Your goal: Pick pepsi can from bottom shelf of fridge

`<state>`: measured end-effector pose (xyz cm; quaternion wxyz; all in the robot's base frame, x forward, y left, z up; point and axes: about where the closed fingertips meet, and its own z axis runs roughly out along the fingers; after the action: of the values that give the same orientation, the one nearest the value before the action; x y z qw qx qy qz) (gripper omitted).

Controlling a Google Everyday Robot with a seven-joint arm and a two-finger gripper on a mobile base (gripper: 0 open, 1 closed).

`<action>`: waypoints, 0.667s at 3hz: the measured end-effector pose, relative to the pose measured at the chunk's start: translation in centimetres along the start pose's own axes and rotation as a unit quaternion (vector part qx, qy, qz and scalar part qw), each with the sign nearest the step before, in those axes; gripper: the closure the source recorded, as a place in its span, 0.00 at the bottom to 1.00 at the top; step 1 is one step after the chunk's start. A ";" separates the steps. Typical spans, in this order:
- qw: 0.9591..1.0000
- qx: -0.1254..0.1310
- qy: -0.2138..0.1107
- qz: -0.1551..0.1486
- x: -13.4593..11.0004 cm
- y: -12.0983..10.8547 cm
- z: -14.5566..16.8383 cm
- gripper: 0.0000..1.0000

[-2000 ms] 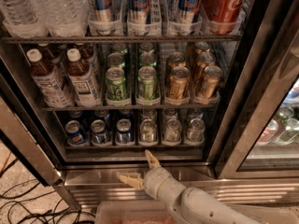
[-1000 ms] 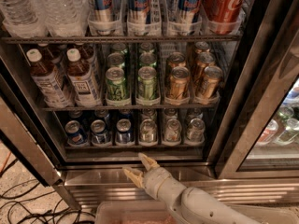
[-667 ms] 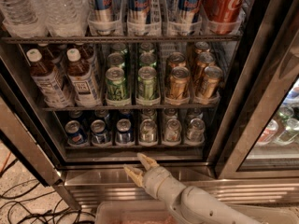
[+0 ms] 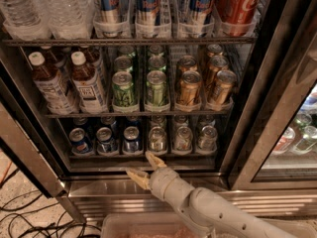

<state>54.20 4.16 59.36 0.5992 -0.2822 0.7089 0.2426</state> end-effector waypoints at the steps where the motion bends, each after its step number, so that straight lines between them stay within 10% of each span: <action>1: 1.000 0.001 -0.006 -0.009 -1.2 -0.5 0.7 0.33; 2: 1.000 0.003 -0.015 -0.014 -2.3 -1.1 1.3 0.35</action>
Offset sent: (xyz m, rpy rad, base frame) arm 0.0321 0.0014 0.0313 0.0015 -0.0648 -0.0108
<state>56.19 4.47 61.38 0.6139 -0.2867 0.6967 0.2358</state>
